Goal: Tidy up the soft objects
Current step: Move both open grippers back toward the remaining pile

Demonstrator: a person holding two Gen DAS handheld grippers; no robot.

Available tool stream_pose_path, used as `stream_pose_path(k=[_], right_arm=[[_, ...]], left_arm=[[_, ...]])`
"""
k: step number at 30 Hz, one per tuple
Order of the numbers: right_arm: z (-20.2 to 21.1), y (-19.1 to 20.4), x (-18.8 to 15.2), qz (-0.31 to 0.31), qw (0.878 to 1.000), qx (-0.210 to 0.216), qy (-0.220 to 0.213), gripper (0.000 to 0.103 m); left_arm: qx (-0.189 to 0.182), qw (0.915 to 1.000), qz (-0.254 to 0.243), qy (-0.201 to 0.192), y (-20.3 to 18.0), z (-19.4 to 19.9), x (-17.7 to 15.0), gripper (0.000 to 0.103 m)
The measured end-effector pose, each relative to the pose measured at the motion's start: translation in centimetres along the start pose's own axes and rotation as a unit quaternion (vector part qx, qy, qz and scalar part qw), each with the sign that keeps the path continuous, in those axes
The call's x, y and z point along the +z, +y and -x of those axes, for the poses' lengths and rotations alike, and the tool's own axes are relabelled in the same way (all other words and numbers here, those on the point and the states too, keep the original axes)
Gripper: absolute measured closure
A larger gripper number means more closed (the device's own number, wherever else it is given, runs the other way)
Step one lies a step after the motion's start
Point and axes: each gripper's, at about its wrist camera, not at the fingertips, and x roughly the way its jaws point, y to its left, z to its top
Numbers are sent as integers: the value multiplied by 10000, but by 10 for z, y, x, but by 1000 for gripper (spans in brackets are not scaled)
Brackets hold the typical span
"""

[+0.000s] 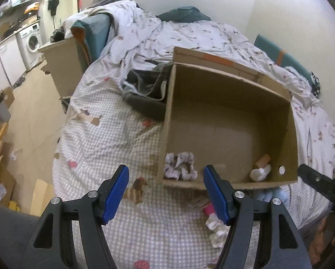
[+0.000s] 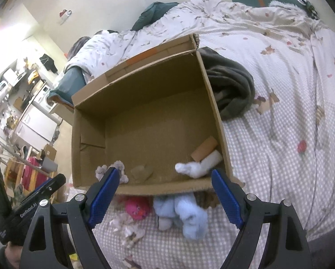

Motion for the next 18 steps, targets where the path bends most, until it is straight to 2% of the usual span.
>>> stream_pose_path(k=[4,8,12,18], right_arm=[[10,0,-8,21,10000,22,-19,14],[12,-5,-19,-20,9999,-70,98,14],[10,-11,-26,-140,9995,-158,226,14],[4,-15,-25,-249,9989,-268,296,14]], left_arm=[[57,10000,4,76,0,3,-12,37],[28,9994,-97,344,-6,-4,-25,37],[-256,9949,-395,887,-26,-21,-44,37],[-559,9853,-1023,1252,-63,-38,-64,37]])
